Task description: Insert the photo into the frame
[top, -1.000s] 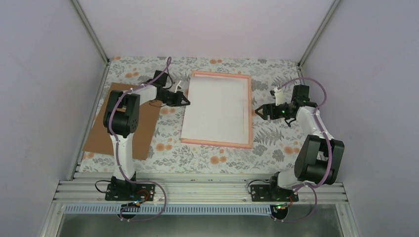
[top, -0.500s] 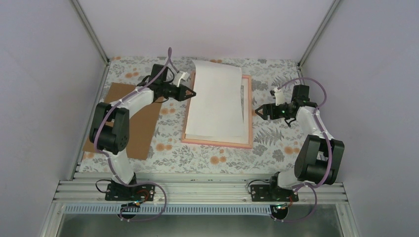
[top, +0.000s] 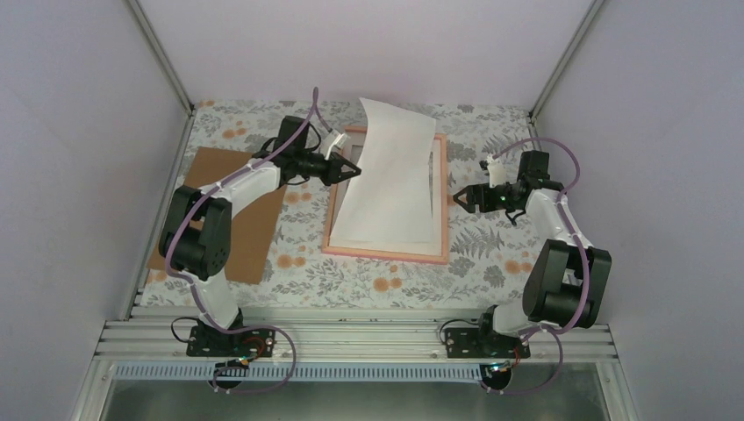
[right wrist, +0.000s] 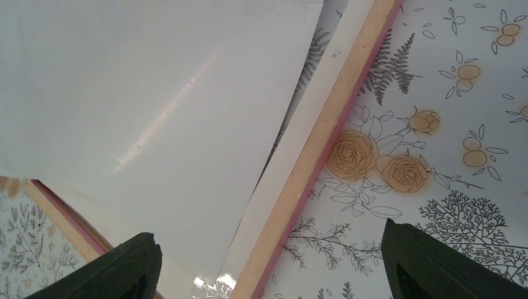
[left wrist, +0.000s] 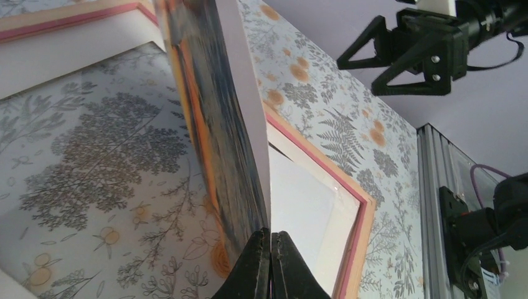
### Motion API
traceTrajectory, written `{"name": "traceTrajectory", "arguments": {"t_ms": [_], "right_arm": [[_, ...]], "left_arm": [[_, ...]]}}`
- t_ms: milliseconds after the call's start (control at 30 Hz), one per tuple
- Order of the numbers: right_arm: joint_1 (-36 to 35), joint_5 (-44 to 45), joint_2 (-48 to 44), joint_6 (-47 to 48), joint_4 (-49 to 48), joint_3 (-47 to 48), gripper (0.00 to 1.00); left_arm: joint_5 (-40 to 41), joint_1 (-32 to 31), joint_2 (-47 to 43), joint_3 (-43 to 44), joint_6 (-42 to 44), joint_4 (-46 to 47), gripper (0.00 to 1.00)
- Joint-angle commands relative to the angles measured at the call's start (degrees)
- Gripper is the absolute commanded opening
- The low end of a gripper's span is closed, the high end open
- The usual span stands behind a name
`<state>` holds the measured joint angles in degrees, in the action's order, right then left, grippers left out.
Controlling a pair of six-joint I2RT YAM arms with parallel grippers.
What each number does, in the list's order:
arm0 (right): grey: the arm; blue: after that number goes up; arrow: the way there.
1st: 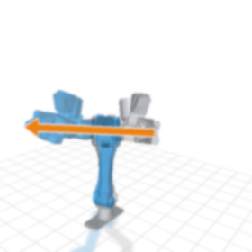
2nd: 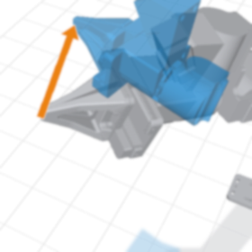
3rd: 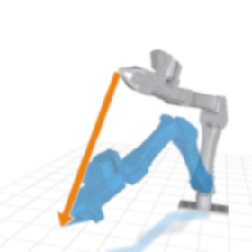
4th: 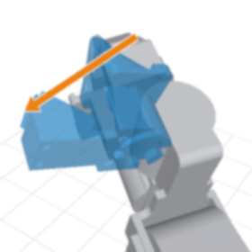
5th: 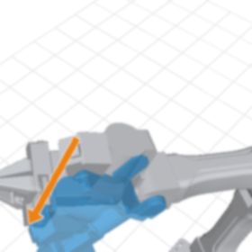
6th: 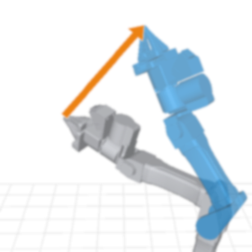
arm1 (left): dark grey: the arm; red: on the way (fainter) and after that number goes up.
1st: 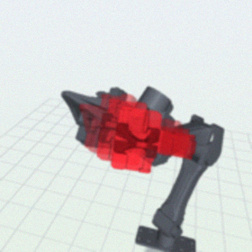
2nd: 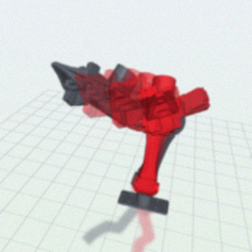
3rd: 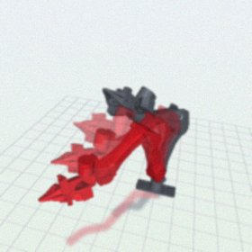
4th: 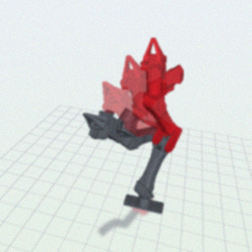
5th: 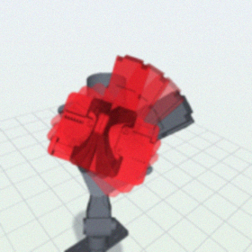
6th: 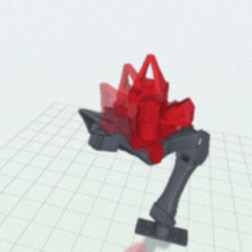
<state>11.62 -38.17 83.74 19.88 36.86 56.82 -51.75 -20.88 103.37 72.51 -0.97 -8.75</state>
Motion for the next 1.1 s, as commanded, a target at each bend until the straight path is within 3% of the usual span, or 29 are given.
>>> {"name": "traceTrajectory", "arguments": {"t_ms": [0,167,400,533,667,1067], "right_arm": [[-0.39,0.77,-0.64,0.33,-0.75,-0.23,0.87],[-0.38,1.06,-0.51,0.25,-0.95,-0.72,0.87],[-0.25,3.43,-1.23,0.32,-0.78,-1.22,0.87],[-0.09,4.04,-1.51,-0.24,-0.96,-1.28,0.87],[0.17,5.04,-2.09,-0.41,-0.91,-1.59,0.87],[0.59,5.38,-3.33,1.3,0.23,-1.45,0.87]], "left_arm": [[-3.56,-1.87,-3.78,1.07,7.69,-3.67,0.02],[-5.26,-3.54,-7.06,1.06,11.16,-7.91,0.02],[-8.91,-5.15,-9.4,2.76,8.29,-7.68,0.02],[-10.82,-4.8,-7.24,1.76,-1.86,-1.59,0.02],[-11.86,-4.08,-5.08,-1.92,-12.79,10.6,0.02],[-2.52,-1.06,1.82,-3.45,-9.3,6.62,0.02]]}}
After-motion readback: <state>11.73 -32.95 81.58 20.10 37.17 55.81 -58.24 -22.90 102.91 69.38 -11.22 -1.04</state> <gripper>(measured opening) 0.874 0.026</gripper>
